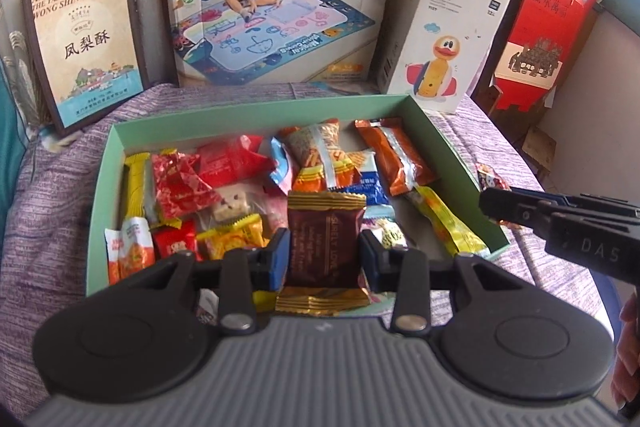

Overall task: Organize snacks
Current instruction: 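Carry both candies into the green tray and open both grippers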

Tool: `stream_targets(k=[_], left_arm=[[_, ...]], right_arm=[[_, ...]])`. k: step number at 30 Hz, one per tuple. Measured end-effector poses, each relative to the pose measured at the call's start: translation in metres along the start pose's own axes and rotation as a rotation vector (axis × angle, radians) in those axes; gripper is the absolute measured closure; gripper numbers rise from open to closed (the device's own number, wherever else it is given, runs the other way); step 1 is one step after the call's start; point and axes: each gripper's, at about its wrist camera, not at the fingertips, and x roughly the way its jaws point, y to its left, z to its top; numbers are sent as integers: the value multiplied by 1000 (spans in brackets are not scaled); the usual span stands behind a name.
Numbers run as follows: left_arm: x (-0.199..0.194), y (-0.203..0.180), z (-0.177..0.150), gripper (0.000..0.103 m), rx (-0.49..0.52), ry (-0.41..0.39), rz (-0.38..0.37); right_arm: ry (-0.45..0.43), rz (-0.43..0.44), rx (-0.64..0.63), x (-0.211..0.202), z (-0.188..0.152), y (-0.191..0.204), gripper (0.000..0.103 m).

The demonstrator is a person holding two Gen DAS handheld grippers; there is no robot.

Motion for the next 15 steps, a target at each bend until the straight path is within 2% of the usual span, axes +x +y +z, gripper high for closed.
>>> stream_targets(k=[15], left_arm=[[41, -1, 34, 66, -9, 19, 3]], right_arm=[[51, -4, 64, 46, 16, -17, 82]])
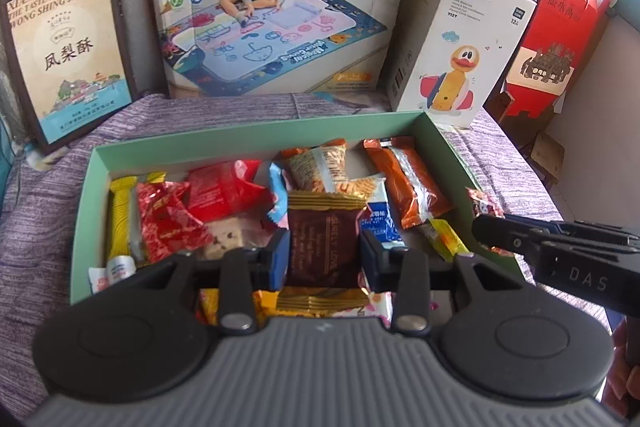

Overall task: Organize snacks
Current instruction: 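Carry both candies into the green tray and open both grippers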

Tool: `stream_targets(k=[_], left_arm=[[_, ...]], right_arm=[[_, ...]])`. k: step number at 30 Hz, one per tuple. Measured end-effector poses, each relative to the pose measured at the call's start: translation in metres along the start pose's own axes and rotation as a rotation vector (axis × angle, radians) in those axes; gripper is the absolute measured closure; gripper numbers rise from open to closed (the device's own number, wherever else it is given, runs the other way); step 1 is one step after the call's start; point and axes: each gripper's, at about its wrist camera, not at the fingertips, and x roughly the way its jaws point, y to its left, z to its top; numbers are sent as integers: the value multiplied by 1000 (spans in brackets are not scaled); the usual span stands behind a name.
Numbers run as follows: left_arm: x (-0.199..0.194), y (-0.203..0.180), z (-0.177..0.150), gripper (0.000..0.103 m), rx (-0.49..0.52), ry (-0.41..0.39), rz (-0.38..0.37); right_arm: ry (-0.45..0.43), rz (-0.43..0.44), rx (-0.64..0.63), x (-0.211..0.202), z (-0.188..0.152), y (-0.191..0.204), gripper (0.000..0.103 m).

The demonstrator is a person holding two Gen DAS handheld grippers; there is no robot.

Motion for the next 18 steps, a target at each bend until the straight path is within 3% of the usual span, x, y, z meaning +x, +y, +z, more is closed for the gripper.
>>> stream_targets(k=[18], left_arm=[[43, -15, 4, 66, 2, 45, 6]], right_arm=[[45, -17, 9, 33, 7, -10, 82]])
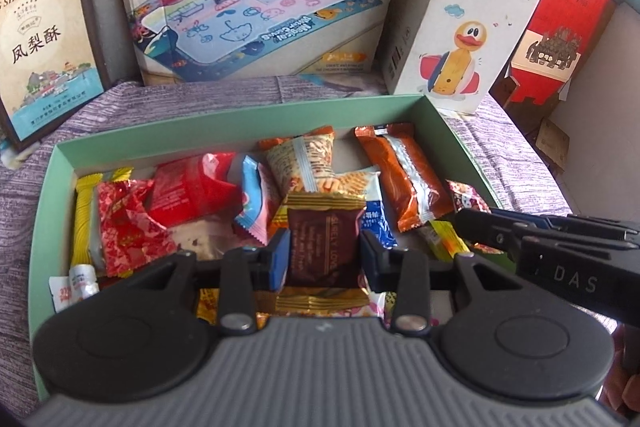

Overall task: Organize snacks
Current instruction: 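Carry both candies into the green tray and open both grippers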

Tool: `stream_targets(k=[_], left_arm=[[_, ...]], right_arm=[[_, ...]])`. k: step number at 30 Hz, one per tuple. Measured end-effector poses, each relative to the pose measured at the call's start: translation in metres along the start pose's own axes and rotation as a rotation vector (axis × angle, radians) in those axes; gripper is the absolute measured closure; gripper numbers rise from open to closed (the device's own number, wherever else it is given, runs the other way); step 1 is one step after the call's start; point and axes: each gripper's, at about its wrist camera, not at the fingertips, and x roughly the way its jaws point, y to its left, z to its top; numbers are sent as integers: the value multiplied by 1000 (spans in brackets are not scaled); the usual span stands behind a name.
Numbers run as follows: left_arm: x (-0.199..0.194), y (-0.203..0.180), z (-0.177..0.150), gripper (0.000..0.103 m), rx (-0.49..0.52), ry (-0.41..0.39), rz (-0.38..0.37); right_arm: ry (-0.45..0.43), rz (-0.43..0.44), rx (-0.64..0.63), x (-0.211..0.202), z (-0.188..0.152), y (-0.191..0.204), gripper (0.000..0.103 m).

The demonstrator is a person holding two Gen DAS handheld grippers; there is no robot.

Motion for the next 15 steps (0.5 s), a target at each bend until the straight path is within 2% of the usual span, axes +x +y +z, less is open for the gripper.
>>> stream_targets(k=[4, 6, 7, 8, 9, 10, 11, 13, 15], left_arm=[[4, 0, 7, 66, -18, -6, 6], [6, -2, 9, 60, -25, -11, 16], [8, -3, 9, 49, -23, -13, 27], [9, -5, 9, 34, -18, -11, 44], [10, -6, 7, 22, -17, -13, 76], [12, -6, 6, 15, -16, -11, 98], [12, -4, 5, 7, -16, -7, 103], [12, -3, 2, 6, -14, -3, 100], [11, -3, 0, 6, -6, 2, 102]], right_arm=[[-1, -10, 11, 3, 2, -2, 79], [-6, -8, 21, 4, 3, -5, 72], [-9, -8, 29, 3, 3, -6, 55], [-20, -17, 38, 2, 2, -6, 34], [-35, -32, 46, -1, 2, -8, 26], [-45, -37, 51, -3, 1, -9, 15], [-48, -33, 55, -5, 1, -10, 8], [-51, -33, 64, -9, 0, -11, 0], [-45, -40, 58, -11, -1, -10, 0]])
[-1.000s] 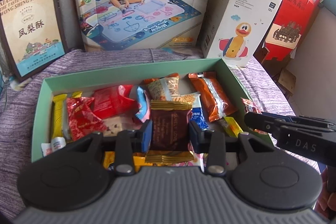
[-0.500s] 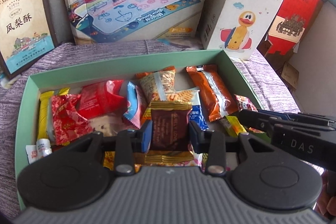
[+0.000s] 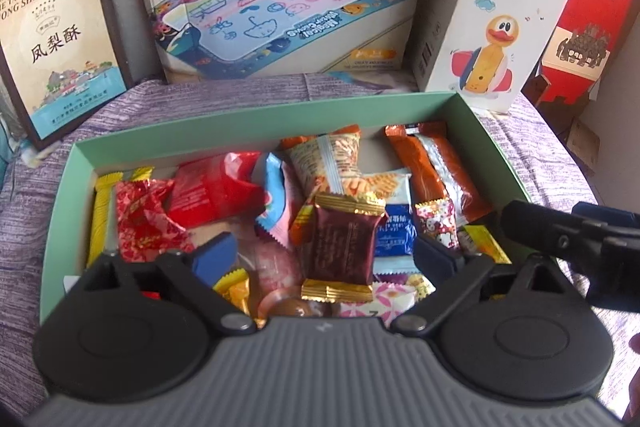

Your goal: Organize snacks

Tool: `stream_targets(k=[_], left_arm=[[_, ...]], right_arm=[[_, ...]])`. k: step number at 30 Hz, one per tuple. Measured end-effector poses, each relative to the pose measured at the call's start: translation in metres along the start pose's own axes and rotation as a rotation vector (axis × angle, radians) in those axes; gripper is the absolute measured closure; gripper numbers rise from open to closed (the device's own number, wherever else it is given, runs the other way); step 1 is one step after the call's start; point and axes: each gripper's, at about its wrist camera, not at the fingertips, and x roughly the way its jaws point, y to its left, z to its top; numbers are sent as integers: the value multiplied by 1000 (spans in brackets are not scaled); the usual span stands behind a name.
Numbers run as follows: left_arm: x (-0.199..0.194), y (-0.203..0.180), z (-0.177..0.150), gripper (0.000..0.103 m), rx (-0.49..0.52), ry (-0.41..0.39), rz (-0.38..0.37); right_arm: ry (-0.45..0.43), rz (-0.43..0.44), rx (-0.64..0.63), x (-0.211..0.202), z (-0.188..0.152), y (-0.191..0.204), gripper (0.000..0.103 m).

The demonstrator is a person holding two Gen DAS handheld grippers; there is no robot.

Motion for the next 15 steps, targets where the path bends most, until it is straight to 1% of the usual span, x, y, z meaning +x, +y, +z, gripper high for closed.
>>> stream_targets(k=[6, 8, 12, 15], left_arm=[[-17, -1, -7, 2, 29, -9, 3], [-28, 0, -11, 0, 30, -20, 1], [-51, 7, -21, 0, 21, -32, -4], [-73, 12, -32, 0, 22, -58, 5]], right_arm=[[14, -18, 7, -14, -2, 4, 0], [12, -20, 8, -23, -4, 5, 0], [7, -19, 10, -45, -11, 8, 0], [1, -7, 11, -64, -19, 12, 0]])
